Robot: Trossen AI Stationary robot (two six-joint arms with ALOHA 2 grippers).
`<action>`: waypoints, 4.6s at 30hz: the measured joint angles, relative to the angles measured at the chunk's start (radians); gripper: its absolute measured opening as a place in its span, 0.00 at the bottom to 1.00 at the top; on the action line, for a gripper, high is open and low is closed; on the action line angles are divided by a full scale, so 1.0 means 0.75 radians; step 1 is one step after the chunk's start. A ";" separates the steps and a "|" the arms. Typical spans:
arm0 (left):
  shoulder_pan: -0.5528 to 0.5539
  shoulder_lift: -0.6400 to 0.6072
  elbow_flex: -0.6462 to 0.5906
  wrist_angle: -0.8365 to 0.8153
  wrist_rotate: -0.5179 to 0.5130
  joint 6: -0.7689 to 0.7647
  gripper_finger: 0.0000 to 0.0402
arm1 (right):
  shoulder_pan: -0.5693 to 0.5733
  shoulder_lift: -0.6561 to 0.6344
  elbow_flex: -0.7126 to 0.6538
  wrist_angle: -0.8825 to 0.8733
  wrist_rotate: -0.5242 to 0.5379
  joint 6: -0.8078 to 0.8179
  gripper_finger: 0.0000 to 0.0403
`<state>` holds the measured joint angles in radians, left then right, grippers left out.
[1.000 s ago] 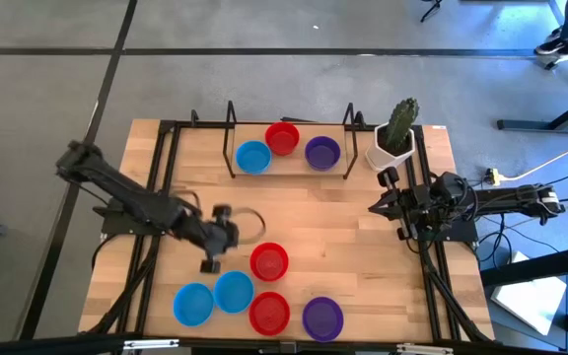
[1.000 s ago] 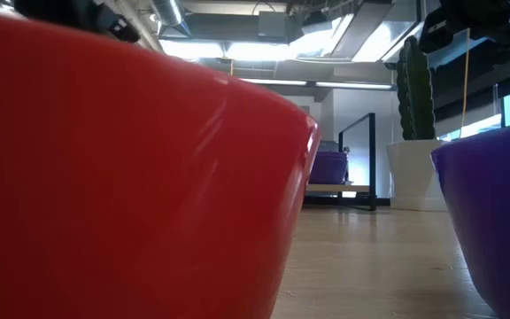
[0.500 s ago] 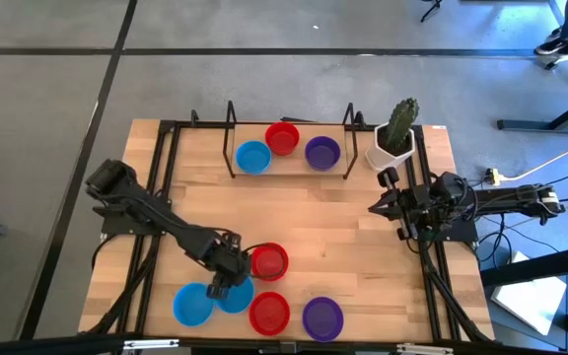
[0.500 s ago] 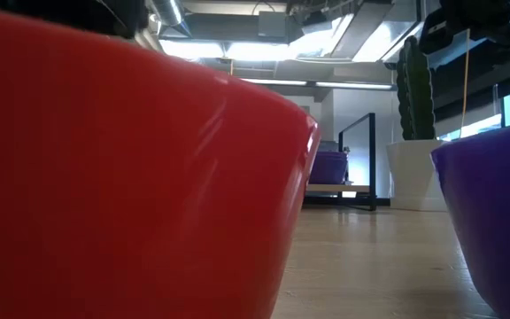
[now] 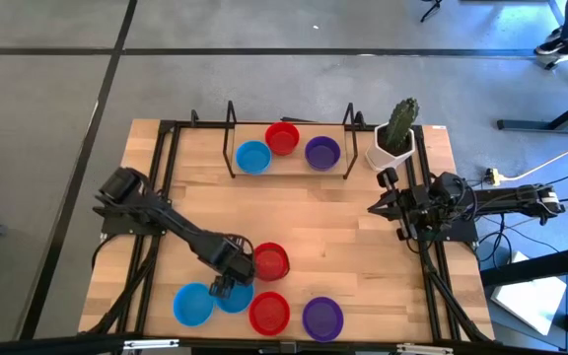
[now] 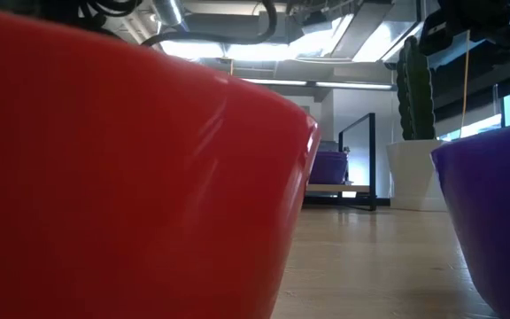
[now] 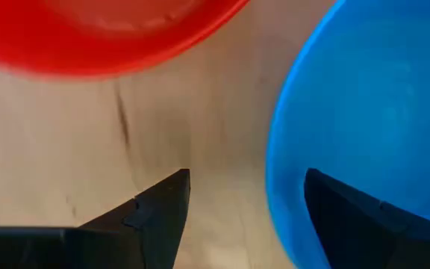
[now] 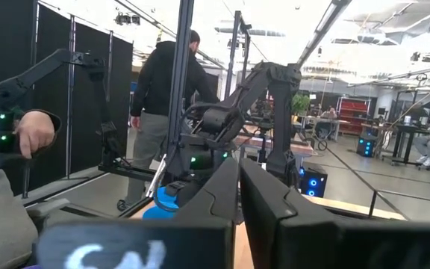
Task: Pick & Place Mini bowls
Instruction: Stack the blue bowl on top of the blue bowl on the shelf, then adjust the shelf
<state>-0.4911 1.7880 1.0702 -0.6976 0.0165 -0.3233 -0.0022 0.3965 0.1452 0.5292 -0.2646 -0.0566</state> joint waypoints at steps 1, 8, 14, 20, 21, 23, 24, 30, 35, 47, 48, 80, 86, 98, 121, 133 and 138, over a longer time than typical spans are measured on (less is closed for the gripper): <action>0.000 0.005 0.000 0.007 -0.004 0.013 0.62 | 0.000 0.000 0.000 0.000 0.000 0.000 0.05; 0.003 0.013 0.000 -0.012 0.023 0.129 0.37 | 0.000 0.000 0.000 0.000 0.001 0.000 0.05; 0.002 -0.012 0.000 -0.042 0.122 0.220 0.03 | 0.000 0.000 0.000 -0.018 0.001 0.000 0.05; 0.003 -0.158 -0.001 -0.125 0.071 0.206 0.01 | 0.000 0.000 0.000 -0.020 0.002 0.000 0.05; 0.003 -0.196 -0.001 -0.133 0.052 0.206 0.01 | 0.000 0.000 0.000 -0.020 0.002 0.000 0.05; 0.003 -0.289 -0.001 -0.137 -0.021 0.207 0.01 | 0.000 0.000 0.000 -0.020 0.002 0.000 0.05; 0.003 -0.345 -0.006 -0.137 -0.059 0.209 0.01 | 0.000 0.000 0.000 -0.020 0.002 0.000 0.05; 0.021 -0.787 -0.215 0.081 -0.317 0.142 0.01 | 0.000 0.000 0.000 -0.026 0.002 -0.001 0.05; 0.068 -1.159 -0.580 0.568 -0.503 0.029 0.01 | 0.000 0.000 0.000 -0.035 0.002 -0.006 0.05; 0.257 -1.687 -1.199 0.945 -0.609 -0.080 0.01 | 0.000 0.000 0.000 -0.045 0.003 -0.007 0.05; 0.270 -1.711 -1.222 0.969 -0.590 -0.080 0.01 | 0.000 0.000 0.000 -0.045 0.003 -0.009 0.05; 1.154 -0.704 0.502 -0.375 -0.269 0.366 0.01 | 0.000 0.001 0.000 -0.066 0.002 -0.030 0.05; 1.365 -0.326 0.622 -0.401 -0.125 0.468 0.01 | 0.000 0.001 0.000 -0.070 0.001 -0.030 0.05; 1.534 -0.017 0.632 -0.492 -0.054 0.519 0.01 | 0.000 0.001 0.000 -0.086 0.002 -0.063 0.05; 1.530 0.097 0.633 -0.473 -0.069 0.525 0.10 | 0.000 0.001 0.000 -0.095 0.002 -0.065 0.05; 1.528 0.003 0.630 -0.473 -0.134 0.564 0.31 | 0.000 0.001 0.000 -0.095 0.002 -0.065 0.05; 1.496 -0.253 0.615 -0.513 -0.130 0.555 0.32 | 0.000 0.001 0.000 -0.096 0.002 -0.065 0.05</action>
<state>0.6310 1.5981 1.5311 -1.0824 -0.0806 0.0930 -0.0025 0.3973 0.1452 0.4569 -0.2634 -0.1055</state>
